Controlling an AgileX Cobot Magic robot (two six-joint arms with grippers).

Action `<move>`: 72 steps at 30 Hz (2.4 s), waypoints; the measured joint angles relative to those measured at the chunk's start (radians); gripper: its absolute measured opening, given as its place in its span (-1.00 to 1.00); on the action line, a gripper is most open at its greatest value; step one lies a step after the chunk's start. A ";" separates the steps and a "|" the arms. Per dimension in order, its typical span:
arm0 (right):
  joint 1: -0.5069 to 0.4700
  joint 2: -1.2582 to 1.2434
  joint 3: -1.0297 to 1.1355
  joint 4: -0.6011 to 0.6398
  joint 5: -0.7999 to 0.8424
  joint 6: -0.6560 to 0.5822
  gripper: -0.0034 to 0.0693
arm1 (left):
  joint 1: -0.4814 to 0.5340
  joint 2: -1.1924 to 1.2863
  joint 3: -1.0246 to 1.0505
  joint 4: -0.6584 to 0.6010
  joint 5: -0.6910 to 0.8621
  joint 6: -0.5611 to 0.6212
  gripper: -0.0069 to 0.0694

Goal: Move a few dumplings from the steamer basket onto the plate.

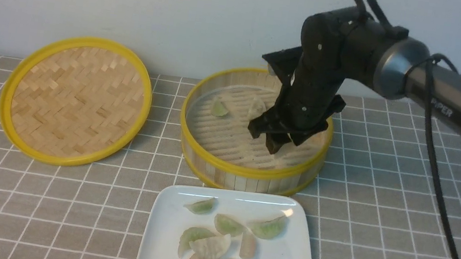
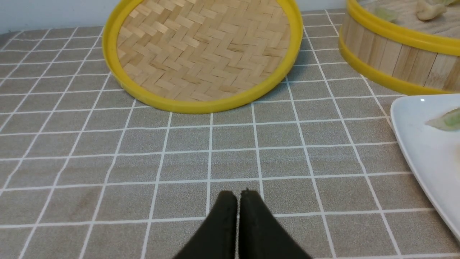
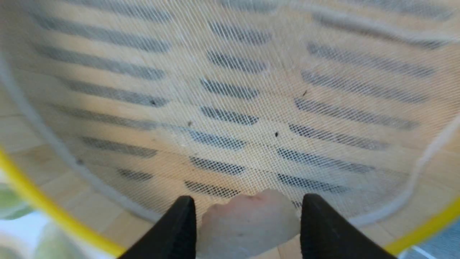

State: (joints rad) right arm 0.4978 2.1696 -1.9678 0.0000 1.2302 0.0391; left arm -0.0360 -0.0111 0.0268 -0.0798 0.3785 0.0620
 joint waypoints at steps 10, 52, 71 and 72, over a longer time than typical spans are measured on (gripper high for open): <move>0.036 -0.270 0.193 0.166 0.004 -0.001 0.03 | 0.000 0.000 0.000 0.000 0.000 0.000 -0.83; 0.202 -1.247 0.609 -0.079 -0.114 0.149 -0.94 | 0.000 0.000 0.000 0.000 0.000 0.000 -0.83; 0.202 -2.039 1.438 -0.225 -0.981 0.310 -0.94 | 0.000 0.000 0.000 0.000 0.000 0.000 -0.83; 0.202 -2.061 1.469 -0.225 -0.990 0.321 -0.94 | 0.000 0.000 0.000 0.000 0.000 0.000 -0.83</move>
State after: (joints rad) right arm 0.6995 0.1090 -0.4989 -0.2248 0.2406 0.3599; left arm -0.0360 -0.0111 0.0268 -0.0798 0.3785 0.0620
